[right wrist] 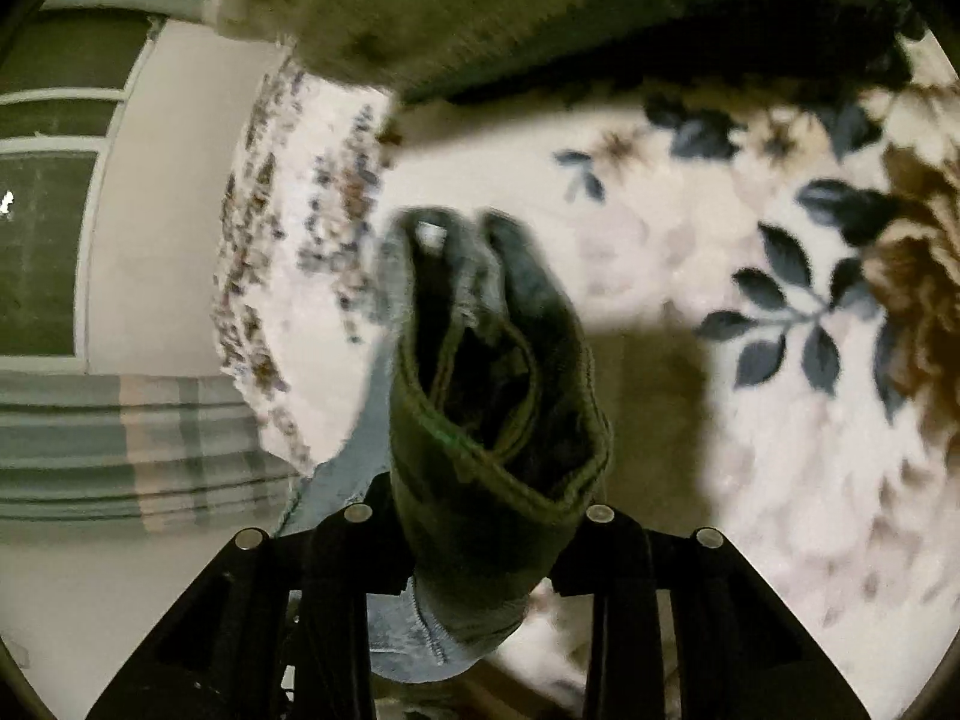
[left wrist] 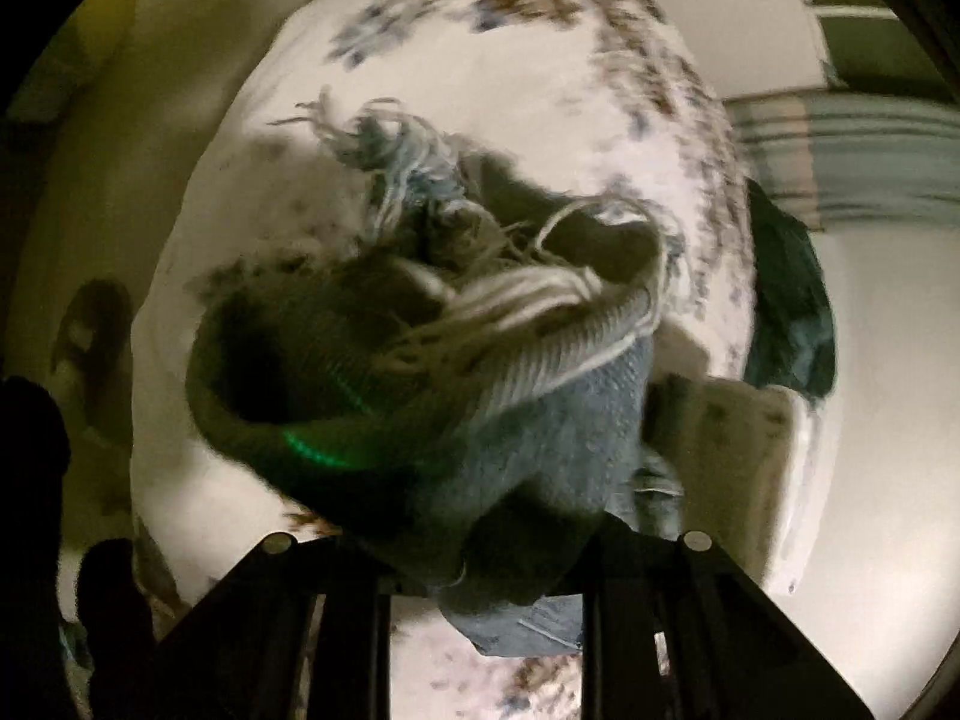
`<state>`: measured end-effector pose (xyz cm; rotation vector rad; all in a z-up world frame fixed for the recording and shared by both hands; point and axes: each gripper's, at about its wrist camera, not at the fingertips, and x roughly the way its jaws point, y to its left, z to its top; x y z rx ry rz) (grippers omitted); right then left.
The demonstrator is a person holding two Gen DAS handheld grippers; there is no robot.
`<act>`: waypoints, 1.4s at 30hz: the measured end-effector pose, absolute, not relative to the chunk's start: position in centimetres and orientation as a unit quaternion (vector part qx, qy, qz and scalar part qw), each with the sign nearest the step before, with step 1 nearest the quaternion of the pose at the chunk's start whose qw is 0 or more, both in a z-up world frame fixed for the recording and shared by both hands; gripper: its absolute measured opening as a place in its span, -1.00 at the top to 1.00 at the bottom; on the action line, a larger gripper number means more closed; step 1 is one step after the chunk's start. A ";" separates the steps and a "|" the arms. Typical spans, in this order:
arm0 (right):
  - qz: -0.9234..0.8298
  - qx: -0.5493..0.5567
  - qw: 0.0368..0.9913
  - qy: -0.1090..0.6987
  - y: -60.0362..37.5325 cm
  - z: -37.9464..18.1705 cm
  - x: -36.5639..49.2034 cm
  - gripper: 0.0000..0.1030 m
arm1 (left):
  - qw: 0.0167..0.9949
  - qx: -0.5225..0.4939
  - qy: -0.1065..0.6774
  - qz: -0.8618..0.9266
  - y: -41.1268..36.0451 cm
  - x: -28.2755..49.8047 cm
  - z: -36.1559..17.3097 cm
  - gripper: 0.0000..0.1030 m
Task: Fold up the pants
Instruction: 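Carry the folded shorts with both tools over the folded clothes stack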
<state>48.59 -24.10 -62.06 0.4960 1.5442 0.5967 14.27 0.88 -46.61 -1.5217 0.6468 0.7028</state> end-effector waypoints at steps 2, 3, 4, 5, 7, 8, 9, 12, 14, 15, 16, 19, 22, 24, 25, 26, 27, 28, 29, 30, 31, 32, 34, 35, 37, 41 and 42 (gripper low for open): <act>0.265 0.236 0.649 0.673 -24.5 -59.2 48.5 0.36 | 0.641 -0.651 0.281 0.293 1.8 14.8 -43.2 0.67; 0.265 0.246 0.650 0.669 -24.6 -57.7 48.6 0.36 | 0.652 -0.642 0.284 0.286 2.2 15.3 -41.4 0.67; 0.264 0.256 0.651 0.664 -24.9 -55.9 48.7 0.36 | 0.660 -0.637 0.283 0.280 2.6 15.7 -40.0 0.67; 0.263 0.265 0.654 0.658 -25.1 -54.0 48.9 0.36 | 0.670 -0.631 0.283 0.270 3.1 16.4 -38.1 0.67; 0.265 0.279 0.663 0.642 -25.5 -50.3 49.3 0.37 | 0.689 -0.617 0.285 0.251 3.8 18.4 -34.3 0.67; 0.267 0.289 0.669 0.630 -25.9 -48.0 49.7 0.37 | 0.697 -0.613 0.284 0.242 3.8 19.0 -33.0 0.67; 0.269 0.295 0.675 0.621 -26.4 -46.1 50.0 0.37 | 0.706 -0.606 0.284 0.233 4.0 20.1 -31.4 0.67; 0.268 0.315 0.703 0.578 -27.8 -39.6 52.1 0.37 | 0.734 -0.591 0.275 0.192 4.5 24.3 -26.5 0.67; 0.259 0.333 0.722 0.548 -28.9 -35.9 54.1 0.37 | 0.754 -0.578 0.269 0.157 4.7 28.0 -23.4 0.67; 0.254 0.344 0.729 0.534 -29.3 -34.5 55.2 0.37 | 0.765 -0.569 0.268 0.140 4.8 30.3 -22.0 0.67; 0.247 0.353 0.739 0.518 -29.7 -32.9 56.5 0.37 | 0.772 -0.564 0.266 0.126 5.0 32.1 -21.0 0.67; 0.221 0.363 0.772 0.473 -30.9 -29.6 60.4 0.37 | 0.795 -0.538 0.273 0.065 5.4 39.8 -18.9 0.67; 0.182 0.375 0.796 0.438 -32.1 -28.6 63.7 0.37 | 0.806 -0.515 0.290 0.012 5.7 47.1 -19.2 0.67; 0.153 0.387 0.807 0.420 -33.1 -29.4 65.6 0.37 | 0.809 -0.500 0.309 -0.018 5.5 51.7 -20.8 0.67; 0.136 0.392 0.811 0.413 -33.7 -30.3 66.4 0.37 | 0.809 -0.495 0.318 -0.027 5.4 53.4 -21.8 0.67; 0.121 0.399 0.811 0.410 -34.3 -31.7 67.1 0.37 | 0.806 -0.488 0.332 -0.037 5.1 55.4 -23.5 0.67; 0.105 0.405 0.810 0.411 -34.8 -33.3 67.5 0.37 | 0.803 -0.483 0.347 -0.042 4.8 56.8 -25.2 0.67; 0.087 0.410 0.808 0.415 -35.2 -35.3 67.9 0.37 | 0.799 -0.478 0.361 -0.049 4.4 58.0 -27.2 0.67; 0.071 0.415 0.803 0.421 -35.6 -37.5 67.9 0.37 | 0.795 -0.467 0.383 -0.049 4.2 59.1 -29.6 0.67; 0.055 0.419 0.798 0.430 -35.8 -39.6 68.0 0.37 | 0.791 -0.461 0.399 -0.048 4.2 59.8 -31.7 0.67; 0.042 0.421 0.792 0.441 -36.0 -41.6 67.9 0.37 | 0.787 -0.453 0.417 -0.045 4.0 60.3 -33.8 0.67; 0.034 0.419 0.788 0.450 -36.0 -43.2 67.7 0.37 | 0.781 -0.444 0.438 -0.036 3.7 60.2 -35.8 0.67; 0.012 0.412 0.784 0.464 -35.9 -45.9 67.0 0.37 | 0.769 -0.436 0.467 -0.028 3.7 59.6 -39.2 0.67; 0.008 0.416 0.782 0.465 -36.0 -46.8 66.5 0.37 | 0.766 -0.433 0.473 -0.029 3.1 59.2 -39.9 0.66; 0.003 0.420 0.782 0.461 -36.2 -47.8 65.4 0.37 | 0.764 -0.429 0.481 -0.037 2.9 58.7 -40.7 0.65; 0.000 0.413 0.780 0.469 -36.1 -48.3 64.8 0.34 | 0.762 -0.402 0.506 -0.038 2.7 58.5 -40.4 0.58; -0.001 0.414 0.777 0.474 -36.3 -48.4 64.6 0.32 | 0.757 -0.397 0.518 -0.036 2.7 58.5 -40.2 0.54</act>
